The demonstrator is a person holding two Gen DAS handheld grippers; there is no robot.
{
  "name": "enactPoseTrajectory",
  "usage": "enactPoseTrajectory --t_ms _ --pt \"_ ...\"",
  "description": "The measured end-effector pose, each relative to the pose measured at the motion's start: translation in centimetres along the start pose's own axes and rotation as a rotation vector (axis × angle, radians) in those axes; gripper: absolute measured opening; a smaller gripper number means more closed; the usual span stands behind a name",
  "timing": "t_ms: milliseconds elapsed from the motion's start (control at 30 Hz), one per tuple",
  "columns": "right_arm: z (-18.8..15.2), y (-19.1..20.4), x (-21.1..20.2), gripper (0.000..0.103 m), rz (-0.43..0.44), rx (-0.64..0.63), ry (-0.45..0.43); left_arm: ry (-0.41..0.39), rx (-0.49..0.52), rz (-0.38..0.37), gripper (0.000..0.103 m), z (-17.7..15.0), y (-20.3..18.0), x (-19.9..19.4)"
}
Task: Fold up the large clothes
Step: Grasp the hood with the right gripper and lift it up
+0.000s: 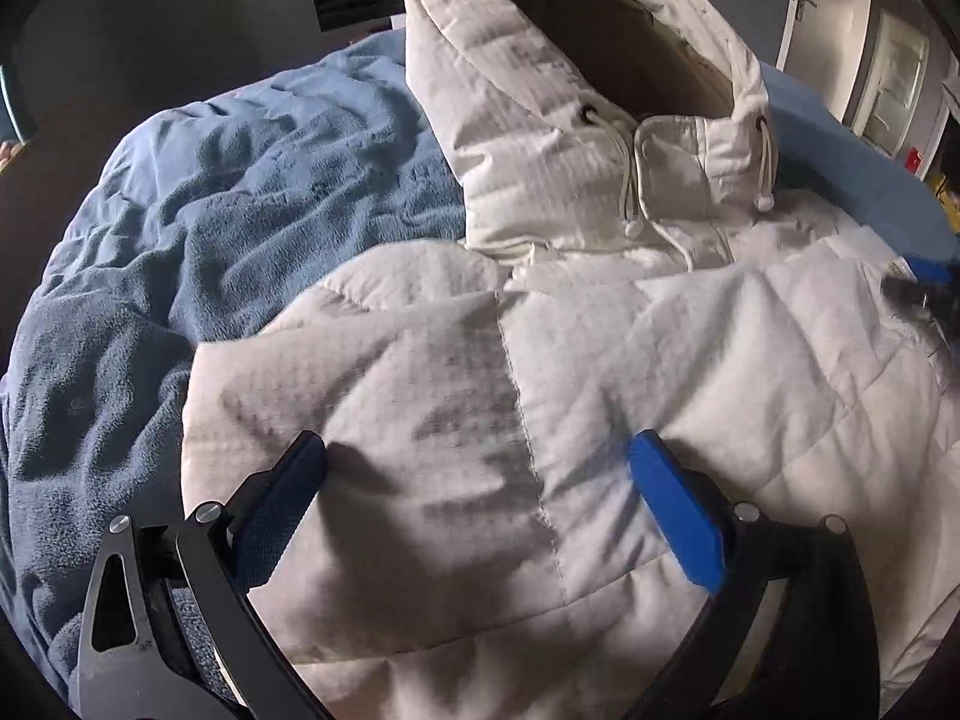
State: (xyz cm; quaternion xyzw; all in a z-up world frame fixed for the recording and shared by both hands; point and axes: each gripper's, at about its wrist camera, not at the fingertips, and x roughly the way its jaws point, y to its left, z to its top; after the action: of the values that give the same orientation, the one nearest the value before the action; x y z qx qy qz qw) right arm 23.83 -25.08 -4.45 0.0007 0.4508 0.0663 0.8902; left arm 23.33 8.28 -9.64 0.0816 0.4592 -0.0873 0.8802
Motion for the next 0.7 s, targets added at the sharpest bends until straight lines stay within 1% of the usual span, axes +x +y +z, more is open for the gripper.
enactPoseTrajectory --t_ms 67,167,200,300,333,400,467,500,533,567,600,633,700 --pt "2.6 0.4 -0.1 0.076 0.012 -0.001 -0.035 -0.005 -0.028 -0.011 0.097 0.4 0.2 0.2" --pt "6.7 1.4 0.8 0.076 0.038 0.009 -0.055 0.000 -0.082 -0.034 0.097 0.8 0.9 0.4" --pt "8.4 1.9 1.4 0.076 0.047 0.016 -0.071 0.000 -0.085 -0.038 0.097 0.8 1.0 0.4" --pt "12.6 3.0 3.4 0.076 0.084 0.056 -0.096 0.000 -0.054 -0.025 0.097 0.3 0.5 0.6" --pt "13.6 3.2 4.0 0.076 0.083 0.064 -0.099 0.001 -0.048 -0.020 0.097 0.3 0.4 0.7" --pt "15.6 3.9 5.6 0.076 0.051 0.053 -0.107 0.006 -0.047 -0.013 0.097 0.3 0.3 0.9" --pt "16.8 4.1 6.8 0.076 0.021 0.054 -0.105 0.014 -0.056 -0.015 0.098 0.1 0.4 1.3" --pt "17.2 3.9 7.4 0.075 0.017 0.066 -0.089 0.020 -0.059 -0.015 0.098 0.0 0.5 1.5" --pt "17.4 3.7 8.0 0.065 0.020 0.079 -0.075 0.027 -0.065 -0.016 0.098 -0.1 0.5 1.8" --pt "17.3 3.6 8.2 0.049 0.028 0.083 -0.068 0.029 -0.072 -0.020 0.098 -0.1 0.6 2.0" --pt "17.1 3.4 8.4 0.037 0.031 0.078 -0.059 0.035 -0.076 -0.024 0.098 0.0 0.7 2.0" --pt "16.8 3.3 8.2 0.021 0.043 0.067 -0.063 0.040 -0.077 -0.027 0.098 0.2 0.7 1.9" --pt "15.9 3.4 7.3 0.018 0.073 0.033 -0.097 0.029 -0.087 -0.020 0.097 0.9 0.9 1.4"
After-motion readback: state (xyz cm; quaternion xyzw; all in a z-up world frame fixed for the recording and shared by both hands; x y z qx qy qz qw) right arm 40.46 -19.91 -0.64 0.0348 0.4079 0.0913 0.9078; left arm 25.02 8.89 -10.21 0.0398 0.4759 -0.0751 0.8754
